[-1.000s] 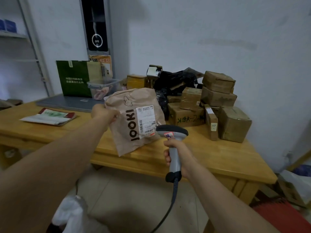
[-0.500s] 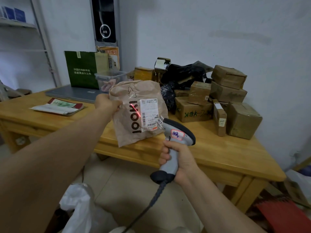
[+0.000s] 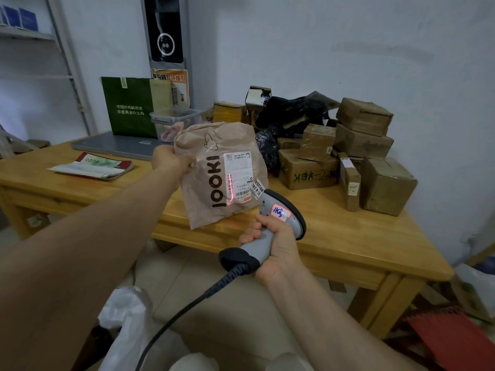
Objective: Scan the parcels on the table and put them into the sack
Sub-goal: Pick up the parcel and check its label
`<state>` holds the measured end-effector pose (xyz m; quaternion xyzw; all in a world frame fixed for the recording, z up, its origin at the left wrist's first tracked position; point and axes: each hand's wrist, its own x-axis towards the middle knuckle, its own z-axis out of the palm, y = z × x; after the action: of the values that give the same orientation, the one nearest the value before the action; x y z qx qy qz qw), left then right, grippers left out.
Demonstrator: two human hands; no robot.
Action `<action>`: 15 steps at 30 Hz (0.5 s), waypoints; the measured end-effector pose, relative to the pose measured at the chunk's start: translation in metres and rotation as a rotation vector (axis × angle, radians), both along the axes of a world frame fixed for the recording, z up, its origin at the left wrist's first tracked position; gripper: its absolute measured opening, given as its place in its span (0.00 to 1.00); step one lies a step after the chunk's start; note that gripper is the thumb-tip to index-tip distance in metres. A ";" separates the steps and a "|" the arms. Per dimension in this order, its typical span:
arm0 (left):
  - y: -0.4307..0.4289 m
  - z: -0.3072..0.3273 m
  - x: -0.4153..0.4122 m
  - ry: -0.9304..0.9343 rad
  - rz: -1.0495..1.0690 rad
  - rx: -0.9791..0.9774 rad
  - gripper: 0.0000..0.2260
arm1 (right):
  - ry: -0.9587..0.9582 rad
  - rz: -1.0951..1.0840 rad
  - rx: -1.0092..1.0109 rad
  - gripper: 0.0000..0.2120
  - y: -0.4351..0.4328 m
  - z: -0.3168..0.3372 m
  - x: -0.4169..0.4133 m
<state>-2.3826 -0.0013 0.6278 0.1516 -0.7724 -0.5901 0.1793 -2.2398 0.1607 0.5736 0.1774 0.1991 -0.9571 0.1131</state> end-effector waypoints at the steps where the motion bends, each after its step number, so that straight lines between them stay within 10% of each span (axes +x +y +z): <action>1: 0.000 0.000 0.000 0.001 0.001 -0.001 0.12 | 0.000 -0.002 0.000 0.10 0.000 0.001 0.000; 15: 0.000 0.002 0.000 -0.010 0.006 0.005 0.12 | -0.023 -0.006 0.015 0.10 -0.004 0.006 0.005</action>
<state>-2.3829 -0.0010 0.6299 0.1570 -0.7715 -0.5907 0.1768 -2.2350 0.1567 0.5792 0.1899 0.2043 -0.9539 0.1109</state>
